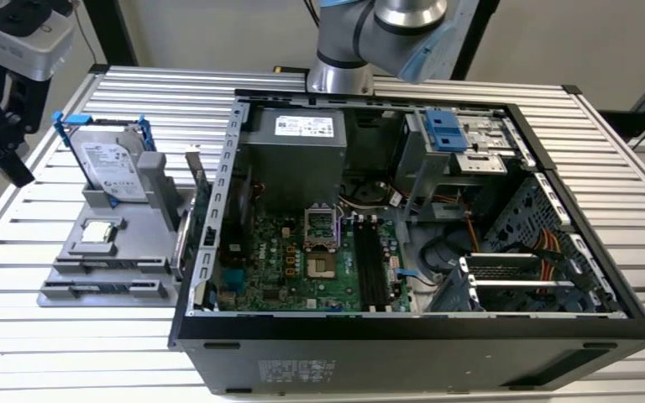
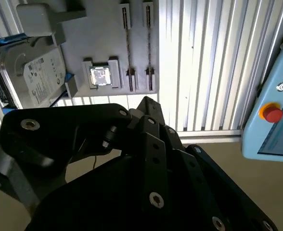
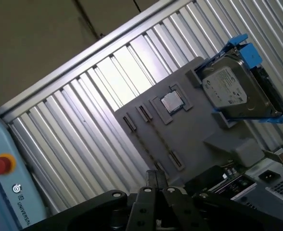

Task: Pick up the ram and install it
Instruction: 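Pick up the ram and move it above insertion slot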

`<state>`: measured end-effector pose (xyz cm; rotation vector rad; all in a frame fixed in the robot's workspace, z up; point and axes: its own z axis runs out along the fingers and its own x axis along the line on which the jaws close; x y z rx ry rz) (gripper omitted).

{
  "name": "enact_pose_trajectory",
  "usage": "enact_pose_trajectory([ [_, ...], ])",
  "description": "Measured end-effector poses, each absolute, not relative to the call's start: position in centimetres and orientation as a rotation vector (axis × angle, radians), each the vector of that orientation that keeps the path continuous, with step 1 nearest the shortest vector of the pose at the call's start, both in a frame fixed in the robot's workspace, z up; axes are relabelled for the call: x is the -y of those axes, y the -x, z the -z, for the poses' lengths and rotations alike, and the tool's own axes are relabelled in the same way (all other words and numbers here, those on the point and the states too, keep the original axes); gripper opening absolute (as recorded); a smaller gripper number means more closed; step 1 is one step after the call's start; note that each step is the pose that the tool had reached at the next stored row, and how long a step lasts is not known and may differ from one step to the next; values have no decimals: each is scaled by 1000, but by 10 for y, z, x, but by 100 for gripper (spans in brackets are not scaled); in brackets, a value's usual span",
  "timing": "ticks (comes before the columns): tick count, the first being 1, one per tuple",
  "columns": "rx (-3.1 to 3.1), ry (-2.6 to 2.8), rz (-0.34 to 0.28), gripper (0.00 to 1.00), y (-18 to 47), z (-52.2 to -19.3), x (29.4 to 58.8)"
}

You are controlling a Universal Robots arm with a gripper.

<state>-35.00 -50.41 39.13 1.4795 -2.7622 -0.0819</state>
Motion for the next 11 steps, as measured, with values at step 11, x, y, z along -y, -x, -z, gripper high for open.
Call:
enact_pose_trajectory([
  [11, 2665, -1645, 80, 0, 350, -391, 504],
])
